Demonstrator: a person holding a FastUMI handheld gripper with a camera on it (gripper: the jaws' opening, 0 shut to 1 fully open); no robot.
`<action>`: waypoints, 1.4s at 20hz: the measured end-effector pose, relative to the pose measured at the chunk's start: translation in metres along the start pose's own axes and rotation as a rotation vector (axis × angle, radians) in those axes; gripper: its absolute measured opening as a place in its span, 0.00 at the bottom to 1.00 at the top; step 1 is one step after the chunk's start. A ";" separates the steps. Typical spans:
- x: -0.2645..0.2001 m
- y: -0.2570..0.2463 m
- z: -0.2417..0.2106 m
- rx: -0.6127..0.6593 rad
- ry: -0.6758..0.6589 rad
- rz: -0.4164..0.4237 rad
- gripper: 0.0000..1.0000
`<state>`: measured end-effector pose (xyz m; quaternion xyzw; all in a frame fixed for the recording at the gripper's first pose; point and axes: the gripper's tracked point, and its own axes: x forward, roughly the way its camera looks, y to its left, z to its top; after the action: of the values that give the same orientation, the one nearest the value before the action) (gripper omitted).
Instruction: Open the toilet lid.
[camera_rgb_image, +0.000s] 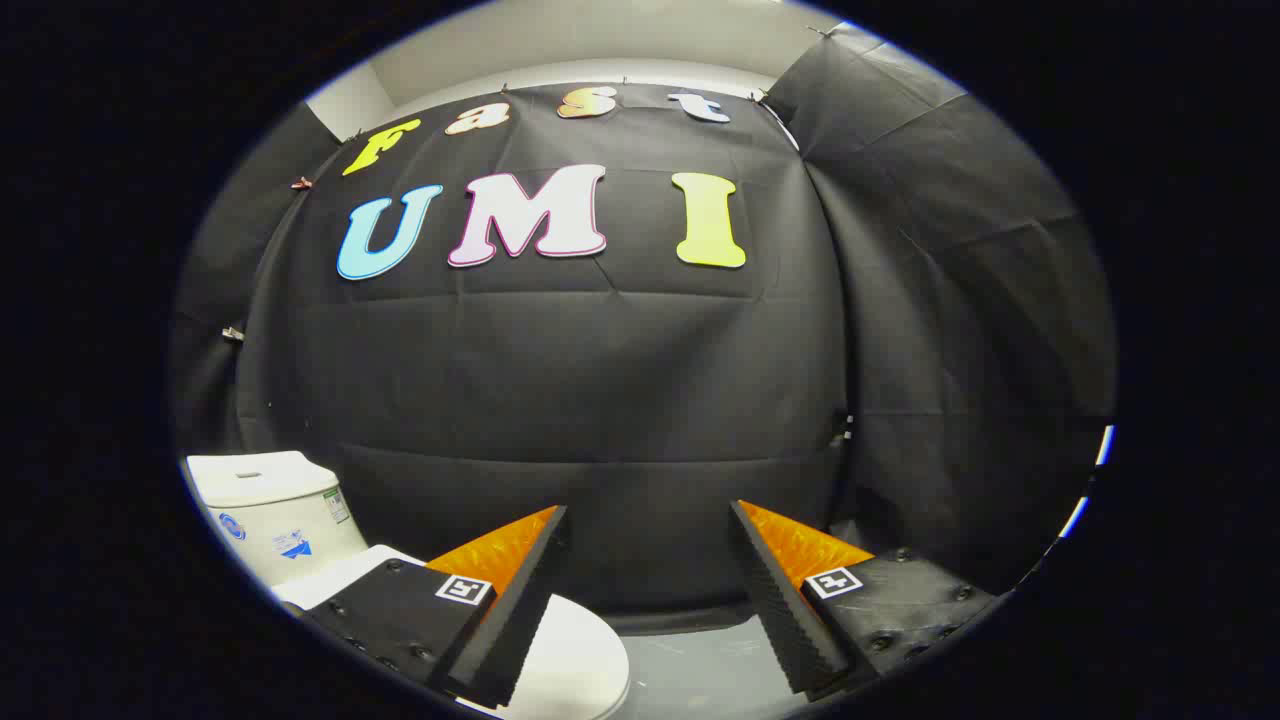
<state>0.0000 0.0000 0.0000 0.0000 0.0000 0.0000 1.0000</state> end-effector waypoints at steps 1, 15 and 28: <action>0.000 0.000 0.000 0.000 0.001 0.001 0.98; 0.001 0.002 -0.002 -0.020 0.001 -0.005 0.98; 0.001 -0.003 0.004 0.002 0.027 -0.003 0.98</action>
<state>0.0012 -0.0029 0.0037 0.0011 0.0134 -0.0014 0.9999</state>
